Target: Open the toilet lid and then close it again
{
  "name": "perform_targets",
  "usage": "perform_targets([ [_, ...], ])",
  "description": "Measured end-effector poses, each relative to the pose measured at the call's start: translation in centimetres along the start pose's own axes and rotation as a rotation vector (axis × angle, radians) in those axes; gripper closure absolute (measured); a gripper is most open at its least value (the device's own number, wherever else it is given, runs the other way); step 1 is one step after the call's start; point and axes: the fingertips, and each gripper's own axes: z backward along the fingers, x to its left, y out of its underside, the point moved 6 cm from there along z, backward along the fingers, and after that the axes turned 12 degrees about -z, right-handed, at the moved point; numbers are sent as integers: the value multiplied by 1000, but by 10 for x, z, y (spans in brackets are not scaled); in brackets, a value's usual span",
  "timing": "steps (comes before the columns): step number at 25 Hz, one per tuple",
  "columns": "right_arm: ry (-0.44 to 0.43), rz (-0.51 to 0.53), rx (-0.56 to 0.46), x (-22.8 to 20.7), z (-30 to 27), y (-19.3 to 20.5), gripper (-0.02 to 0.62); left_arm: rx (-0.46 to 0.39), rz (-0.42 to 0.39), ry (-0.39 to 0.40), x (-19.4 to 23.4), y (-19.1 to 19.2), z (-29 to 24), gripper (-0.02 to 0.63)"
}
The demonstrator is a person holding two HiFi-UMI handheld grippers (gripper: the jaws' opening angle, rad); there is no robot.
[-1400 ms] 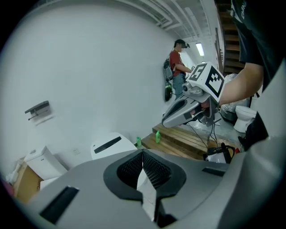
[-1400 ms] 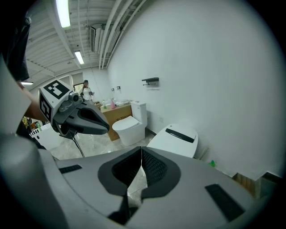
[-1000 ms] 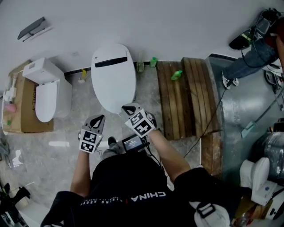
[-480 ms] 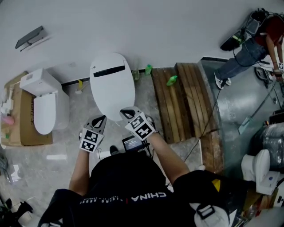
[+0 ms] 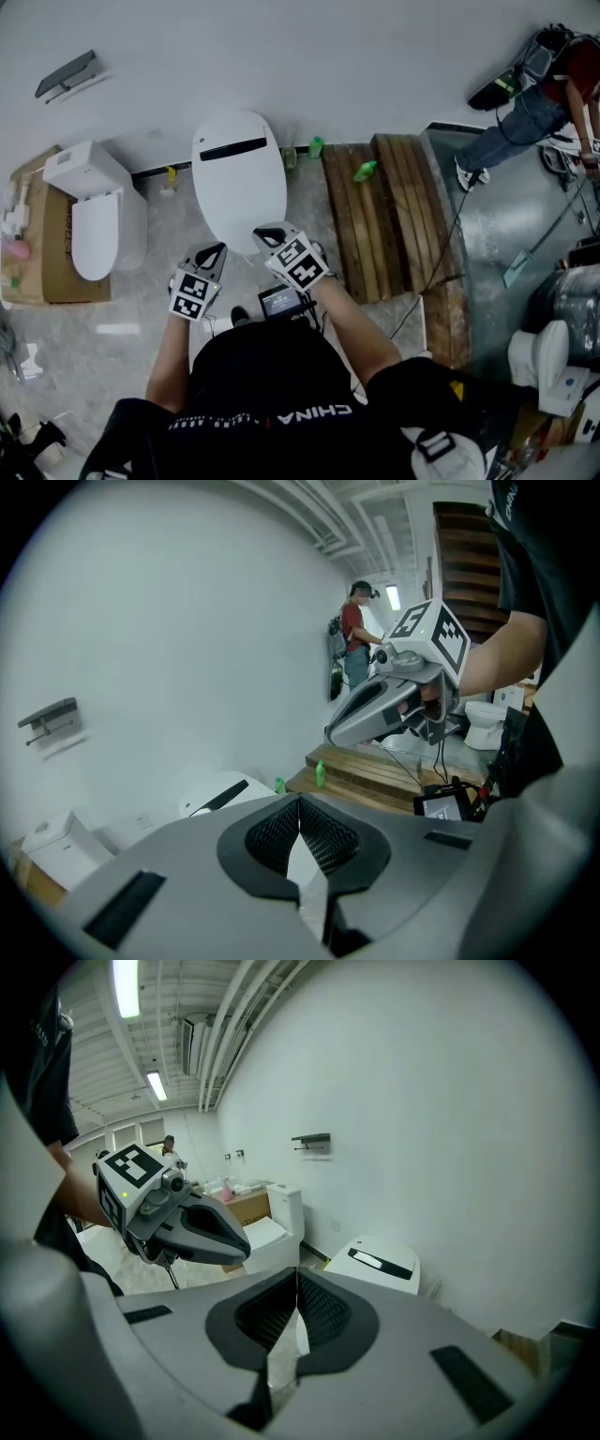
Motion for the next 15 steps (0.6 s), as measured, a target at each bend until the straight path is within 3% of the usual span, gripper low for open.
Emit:
perform_targets([
  [15, -86, 9, 64, -27, -15, 21, 583, 80, 12, 15, -5, 5, -24, 595],
])
